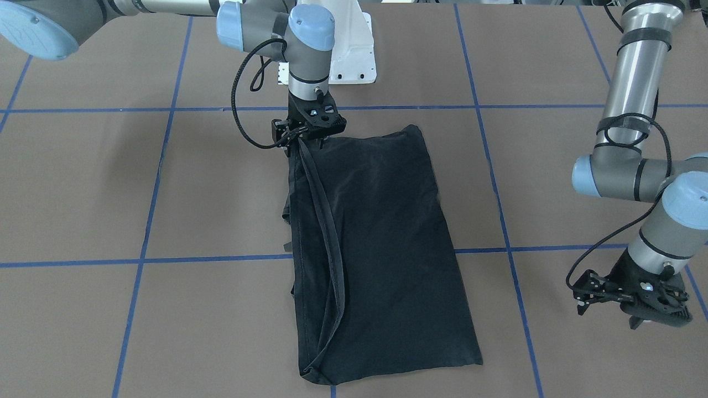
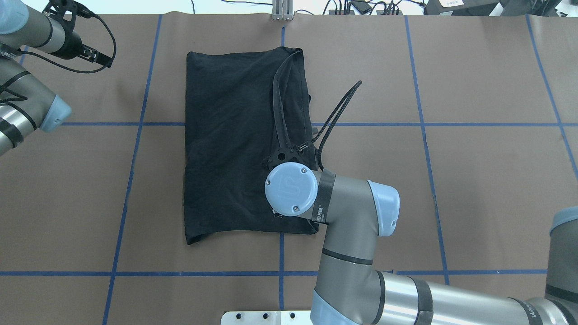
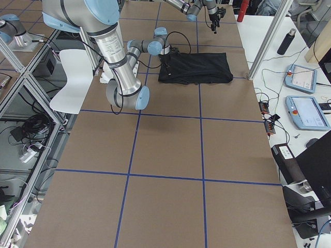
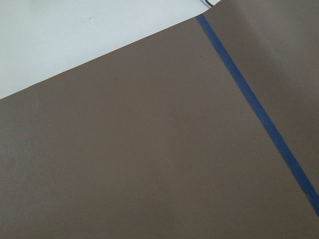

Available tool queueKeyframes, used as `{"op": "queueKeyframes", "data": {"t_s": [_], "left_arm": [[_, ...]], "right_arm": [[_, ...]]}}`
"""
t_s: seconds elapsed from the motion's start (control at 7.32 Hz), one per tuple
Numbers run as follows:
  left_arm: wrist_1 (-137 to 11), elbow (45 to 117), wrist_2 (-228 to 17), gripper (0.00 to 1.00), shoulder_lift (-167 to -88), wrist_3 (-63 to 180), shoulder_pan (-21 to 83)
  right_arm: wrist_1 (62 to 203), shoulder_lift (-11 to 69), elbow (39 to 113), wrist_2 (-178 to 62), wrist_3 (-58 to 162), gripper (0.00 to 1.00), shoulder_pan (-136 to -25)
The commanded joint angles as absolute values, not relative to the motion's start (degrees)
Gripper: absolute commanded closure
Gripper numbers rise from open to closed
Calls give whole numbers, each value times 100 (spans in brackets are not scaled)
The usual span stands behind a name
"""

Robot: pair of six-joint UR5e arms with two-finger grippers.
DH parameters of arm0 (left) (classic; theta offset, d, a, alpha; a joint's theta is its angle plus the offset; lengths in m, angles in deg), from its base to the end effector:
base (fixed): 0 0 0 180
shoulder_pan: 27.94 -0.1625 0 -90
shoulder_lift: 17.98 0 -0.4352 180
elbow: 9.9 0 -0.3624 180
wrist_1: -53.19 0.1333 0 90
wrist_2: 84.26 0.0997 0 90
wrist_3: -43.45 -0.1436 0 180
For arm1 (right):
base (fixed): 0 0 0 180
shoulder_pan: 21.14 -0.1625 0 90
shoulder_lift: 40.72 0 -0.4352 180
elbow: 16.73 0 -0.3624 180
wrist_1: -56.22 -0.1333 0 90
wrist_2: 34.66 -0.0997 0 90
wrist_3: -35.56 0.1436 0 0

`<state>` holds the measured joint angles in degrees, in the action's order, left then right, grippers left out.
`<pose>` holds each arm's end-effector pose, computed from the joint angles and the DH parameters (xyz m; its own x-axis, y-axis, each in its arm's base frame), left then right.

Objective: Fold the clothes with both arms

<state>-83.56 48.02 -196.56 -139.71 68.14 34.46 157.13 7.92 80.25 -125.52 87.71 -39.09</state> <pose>0.2805 -0.7067 0.5543 0.7628 0.3554 -0.5403 -0.0010 0.8360 0.5487 -0.6207 -0.3389 0.2718 0.7803 -0.3921 0.4872 0.2271 0.9035 0.3635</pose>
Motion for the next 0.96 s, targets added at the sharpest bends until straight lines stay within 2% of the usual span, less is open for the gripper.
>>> {"op": "queueKeyframes", "data": {"t_s": [0.0,0.41,0.68,0.82], "left_arm": [[-8357,4802,-19659,0,-13971,6815,3438],[-8357,4802,-19659,0,-13971,6815,3446],[-8357,4802,-19659,0,-13971,6815,3438],[-8357,4802,-19659,0,-13971,6815,3438]], "right_arm": [[15756,806,7960,-12388,8480,48,-3793],[15729,788,7864,-12344,8382,64,-3767],[15729,780,7863,-12343,8373,83,-3767],[15721,771,7872,-12352,8373,98,-3784]]}}
